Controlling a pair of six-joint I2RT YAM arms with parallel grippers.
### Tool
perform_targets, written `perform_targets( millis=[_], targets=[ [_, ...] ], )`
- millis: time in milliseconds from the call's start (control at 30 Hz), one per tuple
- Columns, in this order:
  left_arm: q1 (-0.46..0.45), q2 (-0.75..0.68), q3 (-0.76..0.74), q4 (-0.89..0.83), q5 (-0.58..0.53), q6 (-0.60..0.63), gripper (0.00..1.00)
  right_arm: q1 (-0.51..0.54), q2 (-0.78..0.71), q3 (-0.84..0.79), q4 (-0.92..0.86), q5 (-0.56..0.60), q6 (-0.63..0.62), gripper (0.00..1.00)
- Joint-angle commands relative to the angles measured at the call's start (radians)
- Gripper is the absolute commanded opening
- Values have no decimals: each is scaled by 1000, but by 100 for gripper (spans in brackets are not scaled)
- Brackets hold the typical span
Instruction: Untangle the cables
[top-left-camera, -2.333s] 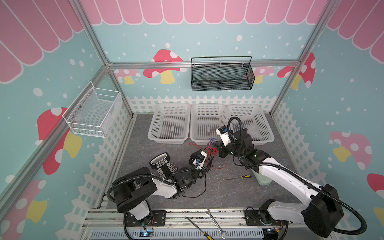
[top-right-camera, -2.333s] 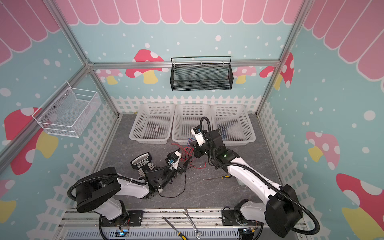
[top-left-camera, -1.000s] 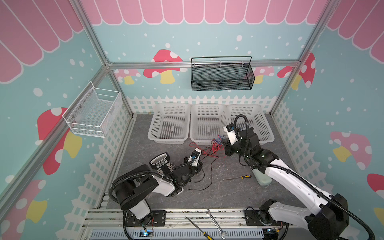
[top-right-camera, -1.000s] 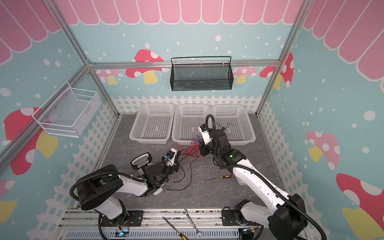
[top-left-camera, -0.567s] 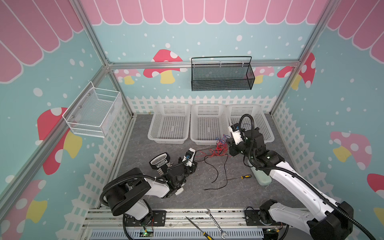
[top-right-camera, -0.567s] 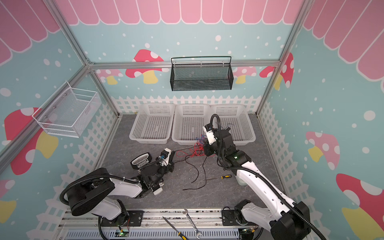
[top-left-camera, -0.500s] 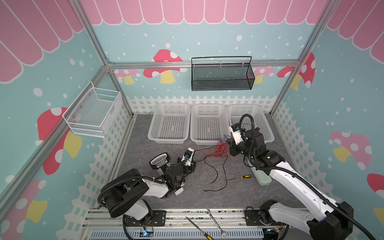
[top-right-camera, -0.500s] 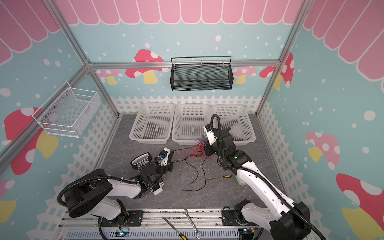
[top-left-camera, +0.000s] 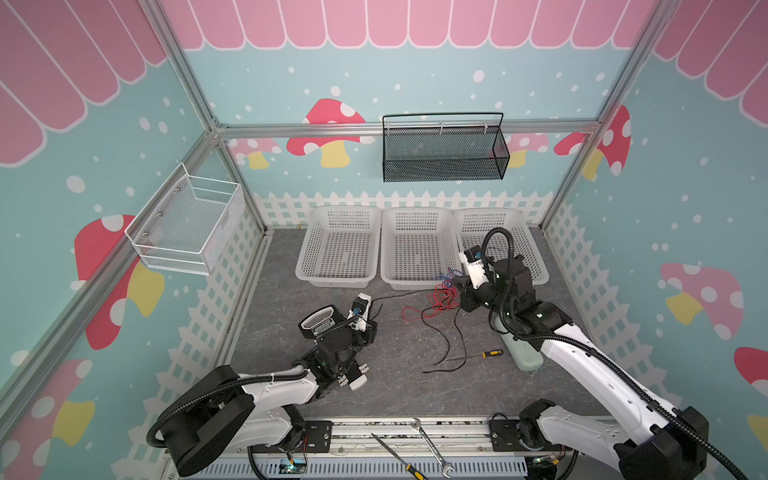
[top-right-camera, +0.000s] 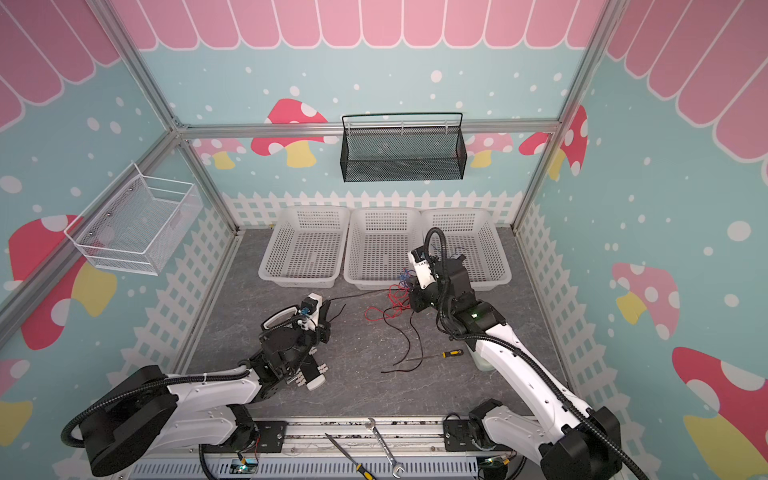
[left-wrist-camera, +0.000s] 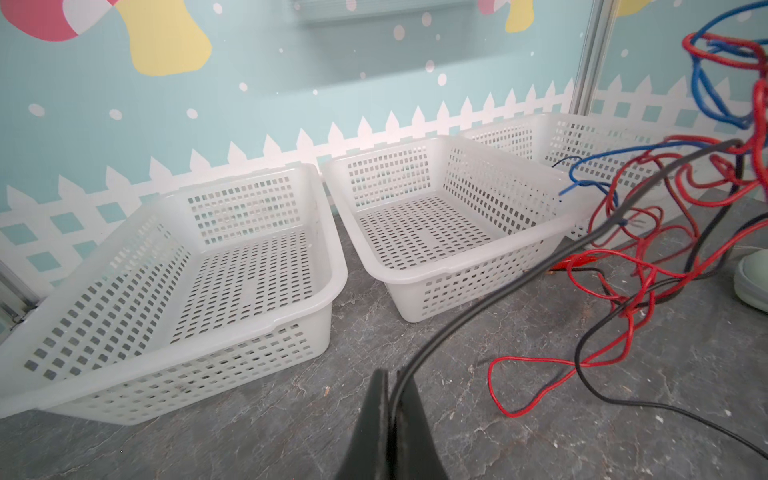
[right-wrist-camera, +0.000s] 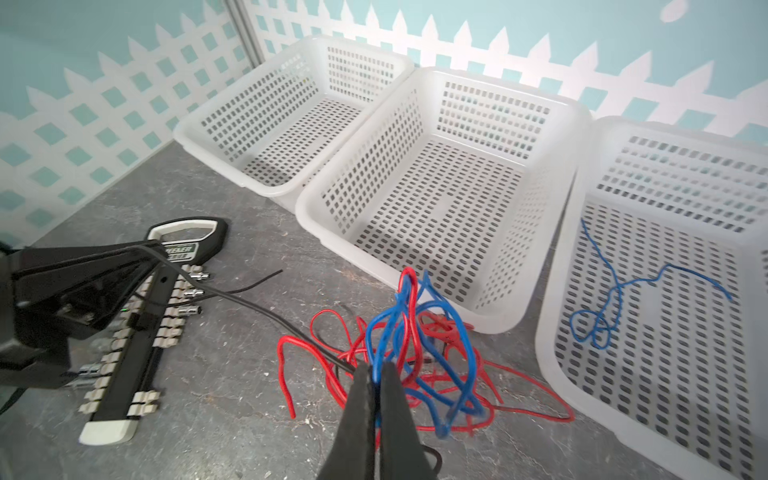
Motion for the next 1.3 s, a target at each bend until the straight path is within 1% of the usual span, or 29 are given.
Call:
perform_targets(
  millis=[0, 67, 100, 133, 167, 233, 267, 333, 367, 433, 500, 600, 733, 933, 1067, 1267],
  targets=[
    [10, -9, 6, -95, 56, -17, 0, -5, 17, -21, 118, -202, -15, 0],
    [10, 1, 23, -116, 73, -18, 0, 1, 37, -24, 145, -240, -12, 0],
    [10, 8, 28, -110, 74, -18, 2, 4, 47, -28, 161, -251, -9, 0],
    [10, 18, 28, -90, 74, -18, 9, 7, 56, -31, 172, -259, -8, 0],
    [10, 26, 28, -74, 98, -16, 18, 10, 63, -35, 182, -267, -8, 0],
    [10, 42, 28, -41, 119, -17, 40, 14, 77, -45, 207, -281, -8, 0],
    [10, 47, 31, -34, 126, -15, 45, 14, 81, -51, 219, -291, -12, 0],
    [10, 54, 41, -34, 140, -13, 52, 16, 85, -72, 245, -306, -28, 0],
    [10, 56, 46, -34, 145, -10, 60, 17, 85, -81, 257, -312, -38, 0],
    [10, 50, 49, -27, 154, -6, 70, 18, 81, -106, 285, -323, -72, 1],
    [10, 36, 45, -13, 157, -3, 74, 18, 87, -116, 293, -313, -103, 2],
    [11, -9, 42, -18, 183, 0, 75, 18, 101, -130, 311, -290, -137, 2],
    [14, -68, 54, -72, 219, 5, 75, 17, 117, -144, 341, -285, -176, 3],
    [30, -117, 93, -130, 277, -13, 73, 18, 125, -155, 359, -314, -236, 5],
    [40, -87, 159, -160, 364, -38, 70, 19, 101, -179, 400, -359, -263, 6],
    [41, 52, 248, -108, 483, -87, 65, 23, 86, -191, 429, -387, -281, 6]
  ],
)
